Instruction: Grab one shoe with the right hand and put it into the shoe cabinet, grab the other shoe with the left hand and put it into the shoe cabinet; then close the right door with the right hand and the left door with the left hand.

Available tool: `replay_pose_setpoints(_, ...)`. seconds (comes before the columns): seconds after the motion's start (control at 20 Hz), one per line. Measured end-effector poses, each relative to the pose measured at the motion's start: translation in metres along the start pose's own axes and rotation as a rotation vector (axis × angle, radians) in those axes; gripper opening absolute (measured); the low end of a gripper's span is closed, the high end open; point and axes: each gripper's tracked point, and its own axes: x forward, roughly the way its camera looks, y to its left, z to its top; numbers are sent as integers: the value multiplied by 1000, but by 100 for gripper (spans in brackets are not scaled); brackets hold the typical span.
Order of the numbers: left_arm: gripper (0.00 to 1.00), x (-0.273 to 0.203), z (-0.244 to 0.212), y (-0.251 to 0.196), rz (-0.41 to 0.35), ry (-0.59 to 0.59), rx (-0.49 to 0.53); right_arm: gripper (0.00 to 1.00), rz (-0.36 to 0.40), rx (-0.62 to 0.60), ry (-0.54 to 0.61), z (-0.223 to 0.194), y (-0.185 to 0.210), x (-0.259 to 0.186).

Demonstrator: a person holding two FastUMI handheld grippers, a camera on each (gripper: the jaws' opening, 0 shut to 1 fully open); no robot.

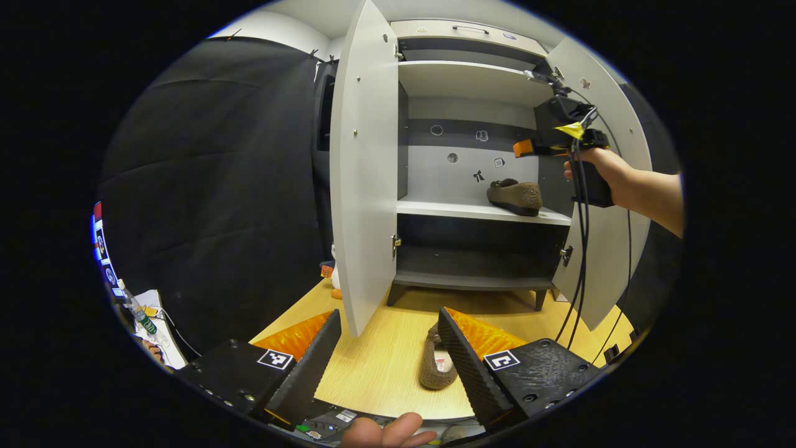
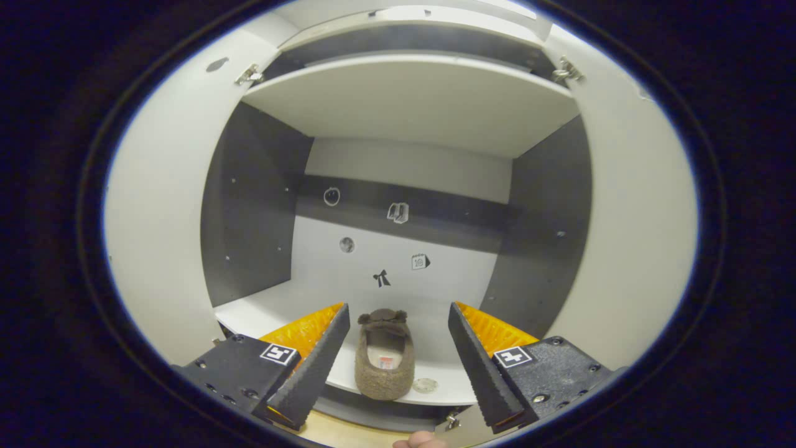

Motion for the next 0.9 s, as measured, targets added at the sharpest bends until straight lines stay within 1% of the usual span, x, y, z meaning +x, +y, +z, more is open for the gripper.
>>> replay_pose_setpoints(0.05,95,-1,1,-1,-15,-4,2,100,19,17,-19,5,2,-18)
replay_pose_setpoints(0.1,95,-2,1,-5,-33,-5,6,100,23,22,-38,9,-1,-39)
replay_pose_setpoints(0.2,95,-4,-2,-12,-74,-5,25,100,63,16,-59,11,4,-79)
replay_pose_setpoints(0.25,95,-5,-3,-16,-95,-9,38,100,68,15,-61,10,6,-100)
replay_pose_setpoints(0.3,95,-6,-2,-20,-115,-16,51,100,53,14,-67,6,4,-118)
replay_pose_setpoints(0.35,95,-5,-1,-23,-134,-25,58,96,30,30,-78,3,2,-144)
replay_pose_setpoints(0.4,95,-4,1,-25,-151,-34,59,100,16,51,-103,-3,4,-165)
replay_pose_setpoints(0.5,95,0,3,-30,-175,-44,54,99,-46,60,-127,-30,-2,-203)
replay_pose_setpoints(0.55,95,2,5,-32,-183,-47,52,99,-74,59,-110,-50,-4,-220)
replay_pose_setpoints(0.6,95,5,10,-33,-187,-52,50,99,-82,48,-85,-74,-2,-234)
replay_pose_setpoints(0.75,95,15,21,-42,-173,-73,85,100,-62,36,48,-139,3,-257)
replay_pose_setpoints(0.9,95,22,17,-55,-134,-37,103,100,-17,55,112,-165,-2,-255)
